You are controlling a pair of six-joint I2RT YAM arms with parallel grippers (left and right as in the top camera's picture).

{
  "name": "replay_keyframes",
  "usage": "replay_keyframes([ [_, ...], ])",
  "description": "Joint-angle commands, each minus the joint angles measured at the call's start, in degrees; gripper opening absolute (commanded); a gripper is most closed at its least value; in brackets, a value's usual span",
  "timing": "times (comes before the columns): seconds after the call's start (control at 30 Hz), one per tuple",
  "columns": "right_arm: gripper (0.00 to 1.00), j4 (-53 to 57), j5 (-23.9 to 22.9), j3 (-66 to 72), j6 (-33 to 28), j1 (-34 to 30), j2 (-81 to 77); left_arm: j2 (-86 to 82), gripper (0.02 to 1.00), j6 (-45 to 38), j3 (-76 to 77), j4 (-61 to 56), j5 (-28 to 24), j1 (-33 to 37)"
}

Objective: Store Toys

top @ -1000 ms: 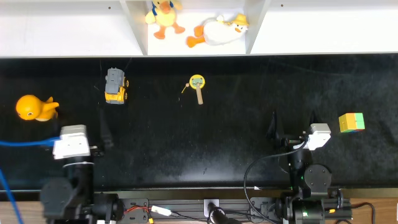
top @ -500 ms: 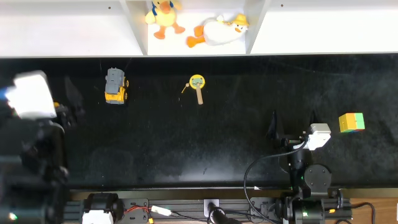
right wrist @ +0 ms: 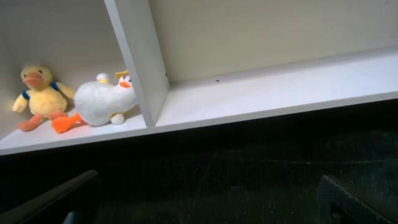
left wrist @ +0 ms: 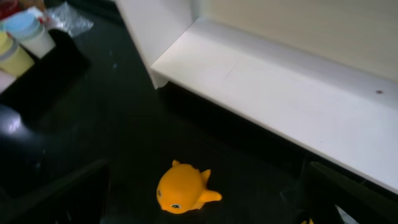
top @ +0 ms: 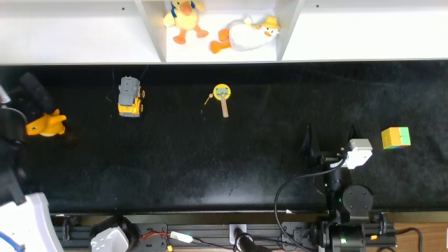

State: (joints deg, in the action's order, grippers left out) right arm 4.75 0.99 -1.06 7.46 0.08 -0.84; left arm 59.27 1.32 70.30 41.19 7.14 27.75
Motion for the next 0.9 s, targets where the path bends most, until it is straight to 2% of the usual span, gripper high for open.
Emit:
replay_keyframes([
  [0.03,0.996,-0.2,-0.6,0.7,0.2,-0.1,0.6,3.4,0.996,-1.3,1.0,0.5,-4.6,3.5],
  [0.3,0.996,-0.2,-0.6,0.7,0.2,-0.1,0.6,11.8,0.993,0.9,1.0,0.8,-6.9,3.8],
  [0.53,0.996,-0.2,-0.6,0.7,0.2,-0.1,0.6,16.2,0.996,0.9,1.0,1.2,-4.5,4.0],
  [0.73,0.996,-0.2,-0.6,0.7,0.2,-0.1,0.6,17.3,0.996,2.2,1.0,3.6,-4.6,6.9],
  [0.9,0.996,-0.2,-0.6,0.7,0.2,-0.1,0.6,17.3,0.996,-0.1,0.9,4.7,-5.8,8.3],
])
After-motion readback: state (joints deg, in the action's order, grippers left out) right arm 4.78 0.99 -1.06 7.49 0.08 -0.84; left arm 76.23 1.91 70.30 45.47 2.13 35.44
